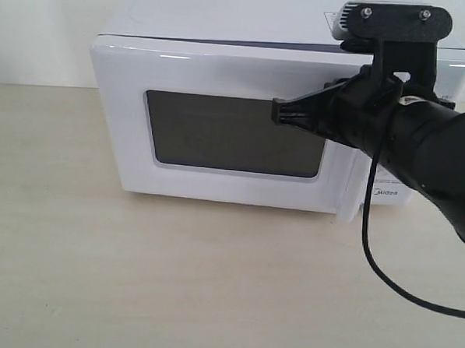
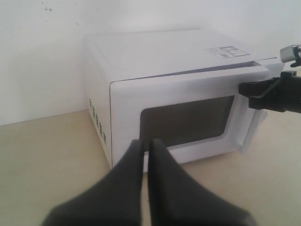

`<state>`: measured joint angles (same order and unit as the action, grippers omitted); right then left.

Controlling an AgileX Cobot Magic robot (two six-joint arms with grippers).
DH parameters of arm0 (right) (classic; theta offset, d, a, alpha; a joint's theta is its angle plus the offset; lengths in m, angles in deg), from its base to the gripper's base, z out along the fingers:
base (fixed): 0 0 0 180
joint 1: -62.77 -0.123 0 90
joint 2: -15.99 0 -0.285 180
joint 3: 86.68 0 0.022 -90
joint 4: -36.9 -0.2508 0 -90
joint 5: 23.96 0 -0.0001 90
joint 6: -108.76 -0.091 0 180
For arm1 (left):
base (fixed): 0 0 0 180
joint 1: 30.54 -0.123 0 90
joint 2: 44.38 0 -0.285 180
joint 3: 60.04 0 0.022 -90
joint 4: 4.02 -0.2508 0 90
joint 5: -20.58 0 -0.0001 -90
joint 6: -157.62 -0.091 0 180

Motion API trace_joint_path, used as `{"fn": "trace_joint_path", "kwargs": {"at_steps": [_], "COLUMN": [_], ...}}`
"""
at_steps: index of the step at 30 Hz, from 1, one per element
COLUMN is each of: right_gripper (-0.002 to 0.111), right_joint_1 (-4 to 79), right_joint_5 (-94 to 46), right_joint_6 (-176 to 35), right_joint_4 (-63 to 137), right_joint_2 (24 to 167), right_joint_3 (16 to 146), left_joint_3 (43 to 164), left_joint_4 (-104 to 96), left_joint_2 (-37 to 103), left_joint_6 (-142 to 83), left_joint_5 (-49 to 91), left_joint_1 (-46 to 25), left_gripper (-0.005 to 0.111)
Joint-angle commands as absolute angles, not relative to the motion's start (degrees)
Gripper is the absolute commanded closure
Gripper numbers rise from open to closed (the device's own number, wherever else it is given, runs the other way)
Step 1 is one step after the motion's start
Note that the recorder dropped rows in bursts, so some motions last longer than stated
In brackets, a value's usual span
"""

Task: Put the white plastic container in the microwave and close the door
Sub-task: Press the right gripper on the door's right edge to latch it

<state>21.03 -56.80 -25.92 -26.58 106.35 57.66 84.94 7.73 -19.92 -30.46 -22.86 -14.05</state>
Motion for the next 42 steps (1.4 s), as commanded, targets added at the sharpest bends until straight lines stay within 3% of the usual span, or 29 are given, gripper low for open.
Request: {"fn": "trace_joint_path", "kwargs": {"at_steps": [1, 28, 37, 42], "right_gripper": [0.109, 0.109, 0.109, 0.109], "right_joint_1": [23.55, 26.12, 18.10, 17.68], "right_joint_5": [-55.37, -55.51, -60.63, -60.48], "right_joint_6": [-24.67, -19.44, -13.84, -13.69], "right_joint_4": [-26.98, -28.80, -35.82, -36.06], "right_joint_2": [106.94, 110.92, 103.39, 102.76], "right_joint_3": [59.00, 63.87, 57.16, 56.14], "left_joint_3": [84.51, 84.51, 84.51, 84.51], "left_joint_4": [7.12, 1.28, 1.14, 0.62], "left_joint_2": [-20.19, -20.19, -20.19, -20.19], "left_joint_6": [-29.85, -27.13, -27.13, -27.13], "left_joint_5": [-23.21, -23.33, -22.94, -21.97], "left_joint_1": [-13.92, -13.92, -13.92, -13.92], "left_gripper": [0.102, 0.102, 0.102, 0.102]}}
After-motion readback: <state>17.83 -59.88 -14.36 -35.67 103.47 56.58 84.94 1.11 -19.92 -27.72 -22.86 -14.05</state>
